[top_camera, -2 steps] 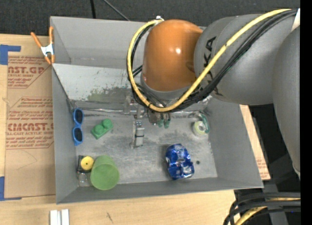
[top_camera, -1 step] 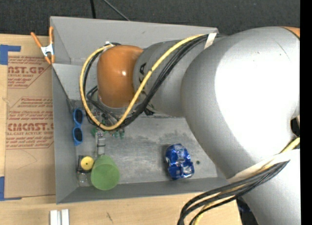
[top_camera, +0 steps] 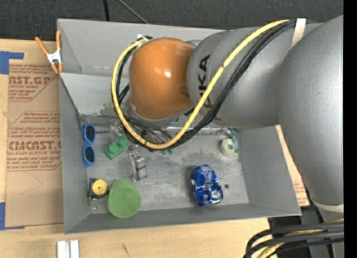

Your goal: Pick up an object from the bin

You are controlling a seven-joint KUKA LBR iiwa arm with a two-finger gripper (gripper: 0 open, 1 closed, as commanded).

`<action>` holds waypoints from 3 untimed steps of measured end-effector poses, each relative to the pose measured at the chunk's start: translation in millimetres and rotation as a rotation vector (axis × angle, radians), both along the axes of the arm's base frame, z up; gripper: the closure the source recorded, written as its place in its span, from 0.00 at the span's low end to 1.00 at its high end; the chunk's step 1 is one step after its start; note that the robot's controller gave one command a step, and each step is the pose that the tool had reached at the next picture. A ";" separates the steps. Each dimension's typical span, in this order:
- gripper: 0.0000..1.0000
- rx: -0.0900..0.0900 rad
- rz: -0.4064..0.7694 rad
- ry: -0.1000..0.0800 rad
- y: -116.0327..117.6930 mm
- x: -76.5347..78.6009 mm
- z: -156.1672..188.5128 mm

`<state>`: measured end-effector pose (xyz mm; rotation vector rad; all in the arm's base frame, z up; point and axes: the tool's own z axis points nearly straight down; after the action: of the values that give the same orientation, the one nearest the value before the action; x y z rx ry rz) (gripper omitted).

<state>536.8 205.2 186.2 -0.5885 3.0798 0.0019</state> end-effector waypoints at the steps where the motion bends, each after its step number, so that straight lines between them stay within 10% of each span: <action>1: 0.00 -0.003 0.019 0.008 -35.2 28.9 -52.3; 2: 0.00 0.001 0.053 0.008 26.3 33.0 -120.5; 3: 0.00 0.000 0.005 -0.005 -43.5 54.2 -20.2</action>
Offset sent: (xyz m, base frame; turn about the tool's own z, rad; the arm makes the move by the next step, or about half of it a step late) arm 0.0287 -0.0334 -0.0490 -0.0217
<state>591.1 161.7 166.0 -0.5953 3.0731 0.0010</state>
